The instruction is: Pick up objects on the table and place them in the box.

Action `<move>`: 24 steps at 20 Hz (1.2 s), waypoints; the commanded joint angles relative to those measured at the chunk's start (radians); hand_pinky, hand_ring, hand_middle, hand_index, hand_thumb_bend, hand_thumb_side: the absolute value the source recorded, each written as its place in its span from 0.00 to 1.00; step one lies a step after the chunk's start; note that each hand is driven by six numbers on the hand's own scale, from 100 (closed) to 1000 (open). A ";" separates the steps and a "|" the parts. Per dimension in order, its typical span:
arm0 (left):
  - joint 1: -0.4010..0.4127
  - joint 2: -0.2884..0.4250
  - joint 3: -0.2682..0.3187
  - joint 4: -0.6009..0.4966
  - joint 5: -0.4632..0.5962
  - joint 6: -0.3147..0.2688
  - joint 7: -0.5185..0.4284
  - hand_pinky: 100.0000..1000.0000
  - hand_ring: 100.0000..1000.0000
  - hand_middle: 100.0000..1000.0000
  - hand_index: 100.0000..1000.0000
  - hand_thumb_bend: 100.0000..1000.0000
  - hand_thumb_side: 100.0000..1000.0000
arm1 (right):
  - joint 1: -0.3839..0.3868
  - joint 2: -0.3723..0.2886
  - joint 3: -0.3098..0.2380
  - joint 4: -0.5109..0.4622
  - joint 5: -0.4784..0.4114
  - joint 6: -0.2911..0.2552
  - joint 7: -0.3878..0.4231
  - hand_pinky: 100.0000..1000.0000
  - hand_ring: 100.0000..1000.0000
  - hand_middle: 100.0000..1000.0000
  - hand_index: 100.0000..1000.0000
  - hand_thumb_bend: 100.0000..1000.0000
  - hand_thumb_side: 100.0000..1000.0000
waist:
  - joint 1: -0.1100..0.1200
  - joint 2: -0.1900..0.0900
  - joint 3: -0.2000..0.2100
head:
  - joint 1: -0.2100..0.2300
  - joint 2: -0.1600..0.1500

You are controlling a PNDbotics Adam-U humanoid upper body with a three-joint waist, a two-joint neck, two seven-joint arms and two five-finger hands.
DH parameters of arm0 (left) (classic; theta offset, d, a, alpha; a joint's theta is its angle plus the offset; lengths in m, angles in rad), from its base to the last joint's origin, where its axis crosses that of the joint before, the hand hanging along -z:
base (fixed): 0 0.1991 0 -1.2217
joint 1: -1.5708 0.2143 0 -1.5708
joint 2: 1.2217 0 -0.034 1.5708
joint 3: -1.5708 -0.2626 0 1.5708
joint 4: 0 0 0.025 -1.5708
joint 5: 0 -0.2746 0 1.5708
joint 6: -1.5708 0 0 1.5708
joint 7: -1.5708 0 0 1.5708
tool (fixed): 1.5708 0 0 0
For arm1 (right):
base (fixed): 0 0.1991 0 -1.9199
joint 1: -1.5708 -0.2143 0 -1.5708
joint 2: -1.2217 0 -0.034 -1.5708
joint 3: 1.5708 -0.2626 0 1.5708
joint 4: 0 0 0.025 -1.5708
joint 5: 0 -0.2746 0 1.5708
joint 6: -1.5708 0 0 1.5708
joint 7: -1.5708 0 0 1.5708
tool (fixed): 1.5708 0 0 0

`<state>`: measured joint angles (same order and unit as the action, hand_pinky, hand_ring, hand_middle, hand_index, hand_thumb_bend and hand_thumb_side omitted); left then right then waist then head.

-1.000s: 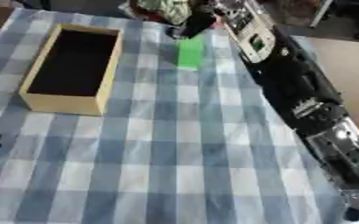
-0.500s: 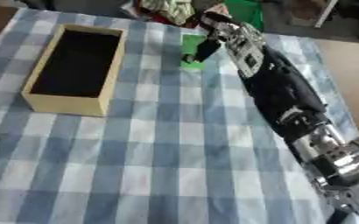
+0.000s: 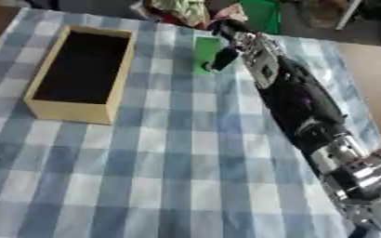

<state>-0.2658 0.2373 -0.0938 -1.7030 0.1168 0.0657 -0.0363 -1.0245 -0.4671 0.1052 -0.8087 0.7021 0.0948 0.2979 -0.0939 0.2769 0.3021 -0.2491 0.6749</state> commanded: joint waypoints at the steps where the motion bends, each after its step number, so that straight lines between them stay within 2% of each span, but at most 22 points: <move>1: -0.012 0.009 0.007 -0.018 -0.002 -0.001 0.005 0.49 0.50 0.45 0.69 0.03 0.06 | -0.012 -0.012 -0.009 -0.002 0.000 -0.002 -0.010 0.80 0.94 0.72 0.89 0.36 0.00 | 0.005 -0.017 0.001 | -0.006 -0.007; 3: -0.012 0.007 0.008 -0.018 -0.002 -0.001 0.006 0.49 0.50 0.45 0.69 0.04 0.06 | -0.009 -0.010 -0.010 -0.001 -0.004 -0.003 -0.023 0.80 0.93 0.65 0.85 0.34 0.00 | 0.006 -0.018 0.001 | -0.008 -0.006; 4: -0.011 0.007 0.008 -0.018 -0.002 -0.001 0.006 0.49 0.50 0.45 0.69 0.04 0.06 | -0.007 -0.010 -0.011 -0.002 -0.007 -0.003 -0.034 0.78 0.90 0.54 0.77 0.30 0.00 | 0.006 -0.019 0.001 | -0.009 -0.005; 6: -0.009 0.007 0.009 -0.018 -0.002 -0.001 0.007 0.49 0.50 0.45 0.69 0.04 0.06 | -0.005 -0.011 -0.010 -0.005 -0.007 -0.003 -0.058 0.76 0.87 0.44 0.69 0.26 0.00 | 0.007 -0.021 0.000 | -0.011 -0.004; 9: -0.008 0.005 0.009 -0.018 -0.001 -0.001 0.008 0.49 0.50 0.45 0.69 0.04 0.05 | -0.004 -0.012 -0.004 -0.021 0.000 -0.005 -0.088 0.75 0.85 0.39 0.63 0.22 0.00 | 0.008 -0.027 -0.002 | -0.010 -0.002; 15: -0.004 0.003 0.008 -0.017 -0.001 -0.001 0.009 0.49 0.50 0.45 0.69 0.04 0.05 | -0.012 -0.009 0.033 -0.134 0.007 -0.031 -0.086 0.75 0.84 0.36 0.61 0.19 0.00 | 0.009 -0.039 -0.008 | -0.010 0.006; 24: 0.000 0.001 0.005 -0.015 -0.001 -0.001 0.005 0.49 0.50 0.45 0.69 0.05 0.05 | -0.045 0.051 0.118 -0.297 0.005 -0.080 0.010 0.75 0.84 0.37 0.61 0.16 0.00 | 0.012 -0.049 0.008 | -0.019 0.011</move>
<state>-0.2610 0.2356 -0.0933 -1.7029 0.1168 0.0664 -0.0301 -1.0427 -0.4102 0.2183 -1.0674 0.7028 0.0212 0.2958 -0.0905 0.2496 0.3099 -0.2641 0.6837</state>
